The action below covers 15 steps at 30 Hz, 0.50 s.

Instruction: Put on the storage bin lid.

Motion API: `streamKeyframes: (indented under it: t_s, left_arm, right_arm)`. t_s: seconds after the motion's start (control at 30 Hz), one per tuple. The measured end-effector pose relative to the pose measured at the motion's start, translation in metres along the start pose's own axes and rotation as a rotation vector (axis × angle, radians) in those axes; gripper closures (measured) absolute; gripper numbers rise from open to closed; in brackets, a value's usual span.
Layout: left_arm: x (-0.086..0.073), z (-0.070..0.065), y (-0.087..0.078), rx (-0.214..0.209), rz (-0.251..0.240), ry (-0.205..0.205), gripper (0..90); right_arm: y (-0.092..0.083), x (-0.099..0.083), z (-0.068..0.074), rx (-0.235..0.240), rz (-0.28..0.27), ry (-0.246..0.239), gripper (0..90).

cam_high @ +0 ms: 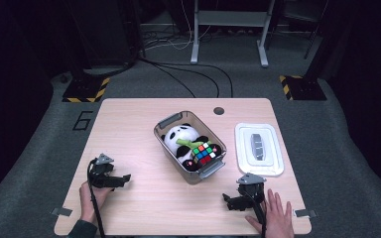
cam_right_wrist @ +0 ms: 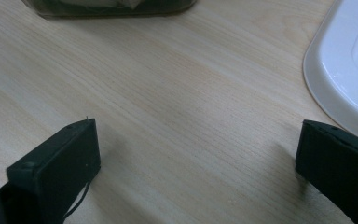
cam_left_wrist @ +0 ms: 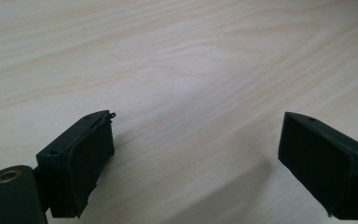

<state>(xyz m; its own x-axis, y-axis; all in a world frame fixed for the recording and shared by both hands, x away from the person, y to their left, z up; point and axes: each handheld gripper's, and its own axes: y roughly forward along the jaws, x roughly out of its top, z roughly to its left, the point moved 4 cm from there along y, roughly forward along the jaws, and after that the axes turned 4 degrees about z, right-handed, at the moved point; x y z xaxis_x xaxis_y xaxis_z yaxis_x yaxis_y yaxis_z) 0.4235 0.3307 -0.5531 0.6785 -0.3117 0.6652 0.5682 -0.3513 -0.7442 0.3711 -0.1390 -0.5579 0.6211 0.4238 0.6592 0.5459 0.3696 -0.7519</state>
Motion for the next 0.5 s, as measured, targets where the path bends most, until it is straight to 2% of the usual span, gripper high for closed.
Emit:
streamKeyframes:
  t_s: [0.07,0.1,0.5]
  left_arm:
    - [-0.0034,-0.0004,0.0017,0.037,-0.041,0.017,10.4]
    - [-0.0034,-0.0016,0.0021,0.051,-0.033,0.025,10.8]
    - [-0.0035,-0.0021,0.0017,0.047,-0.026,0.029,10.8]
  right_arm:
    - [0.0,0.0001,0.0,0.0,0.0,0.0,0.0]
    - [0.0,0.0001,0.0,0.0,0.0,0.0,0.0]
    - [0.0,0.0,-0.0001,0.0,0.001,-0.001,0.0]
